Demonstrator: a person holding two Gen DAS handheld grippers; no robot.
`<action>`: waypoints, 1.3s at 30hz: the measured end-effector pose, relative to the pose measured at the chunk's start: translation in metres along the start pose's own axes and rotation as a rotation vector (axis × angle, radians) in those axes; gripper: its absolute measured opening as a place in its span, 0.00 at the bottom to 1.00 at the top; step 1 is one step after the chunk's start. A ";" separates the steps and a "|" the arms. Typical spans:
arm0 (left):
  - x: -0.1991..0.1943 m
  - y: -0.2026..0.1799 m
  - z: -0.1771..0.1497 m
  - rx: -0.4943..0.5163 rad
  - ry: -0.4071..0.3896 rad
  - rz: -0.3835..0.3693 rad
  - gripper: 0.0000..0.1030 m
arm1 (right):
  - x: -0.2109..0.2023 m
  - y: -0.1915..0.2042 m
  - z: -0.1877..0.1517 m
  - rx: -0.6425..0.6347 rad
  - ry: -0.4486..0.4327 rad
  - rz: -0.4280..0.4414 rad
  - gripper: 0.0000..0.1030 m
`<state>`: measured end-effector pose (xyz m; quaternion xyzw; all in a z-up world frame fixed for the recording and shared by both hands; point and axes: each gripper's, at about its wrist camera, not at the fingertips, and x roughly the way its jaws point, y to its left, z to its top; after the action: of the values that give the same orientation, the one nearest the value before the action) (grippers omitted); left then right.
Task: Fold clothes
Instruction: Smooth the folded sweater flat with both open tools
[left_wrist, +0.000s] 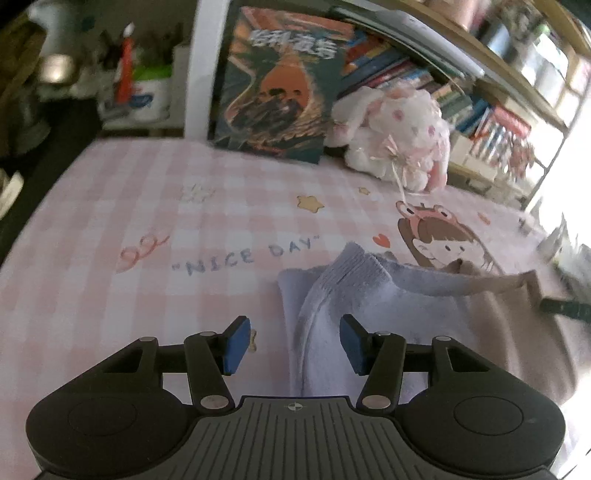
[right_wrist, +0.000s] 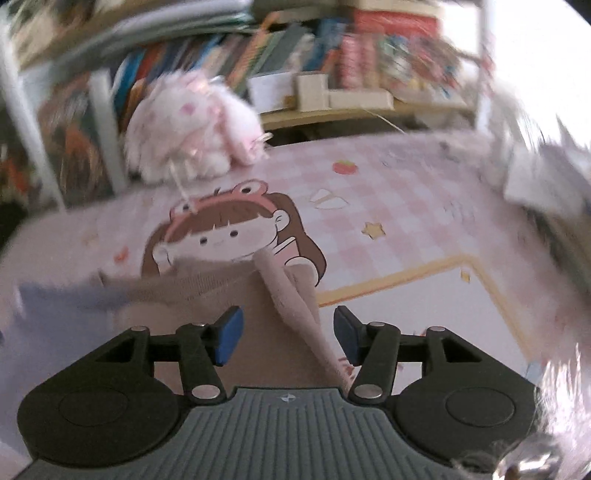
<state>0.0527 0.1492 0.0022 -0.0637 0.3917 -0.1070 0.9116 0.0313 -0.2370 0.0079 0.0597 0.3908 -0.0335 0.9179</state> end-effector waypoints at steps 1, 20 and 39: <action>0.004 -0.004 0.002 0.024 -0.007 0.003 0.51 | 0.004 0.003 0.000 -0.029 -0.004 -0.014 0.51; 0.055 0.014 0.016 -0.088 0.019 -0.023 0.05 | 0.059 -0.014 0.024 0.076 0.025 0.041 0.04; -0.023 -0.001 0.005 -0.136 -0.130 0.053 0.40 | 0.010 -0.006 0.004 -0.056 -0.050 0.026 0.69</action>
<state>0.0408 0.1541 0.0219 -0.1217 0.3395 -0.0516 0.9313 0.0405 -0.2437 0.0027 0.0383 0.3675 -0.0119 0.9291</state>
